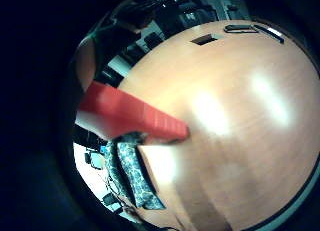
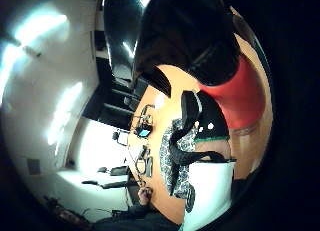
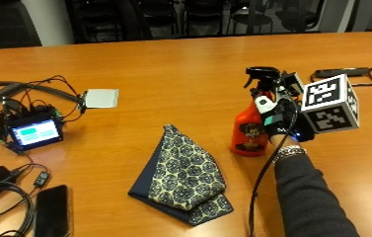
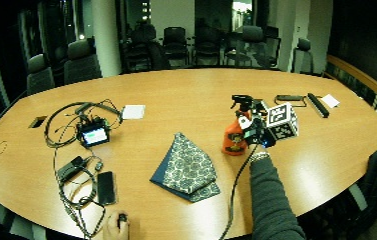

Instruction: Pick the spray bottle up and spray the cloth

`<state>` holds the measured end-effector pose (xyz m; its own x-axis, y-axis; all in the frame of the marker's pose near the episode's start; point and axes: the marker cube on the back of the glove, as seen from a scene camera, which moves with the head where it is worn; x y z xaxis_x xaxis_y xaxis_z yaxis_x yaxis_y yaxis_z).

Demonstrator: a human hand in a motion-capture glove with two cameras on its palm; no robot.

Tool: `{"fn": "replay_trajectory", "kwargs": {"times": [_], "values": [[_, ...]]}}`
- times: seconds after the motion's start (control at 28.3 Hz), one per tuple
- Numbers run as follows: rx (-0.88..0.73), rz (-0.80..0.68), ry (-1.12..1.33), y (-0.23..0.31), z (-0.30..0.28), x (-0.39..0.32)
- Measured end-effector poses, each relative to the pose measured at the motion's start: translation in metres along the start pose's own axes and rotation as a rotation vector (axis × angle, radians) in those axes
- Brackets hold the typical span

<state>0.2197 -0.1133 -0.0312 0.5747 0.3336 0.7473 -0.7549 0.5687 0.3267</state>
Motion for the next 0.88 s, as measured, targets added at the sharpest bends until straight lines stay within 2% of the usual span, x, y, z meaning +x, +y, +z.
{"fn": "replay_trajectory", "kwargs": {"times": [0.21, 0.35, 0.64, 0.88], "values": [[-0.028, 0.001, -0.162, 0.003, 0.022, -0.01], [0.017, 0.003, -0.221, 0.003, 0.03, -0.019], [0.243, 0.056, -0.264, -0.009, 0.019, -0.03], [0.499, -0.027, -0.142, -0.011, 0.003, -0.026]]}}
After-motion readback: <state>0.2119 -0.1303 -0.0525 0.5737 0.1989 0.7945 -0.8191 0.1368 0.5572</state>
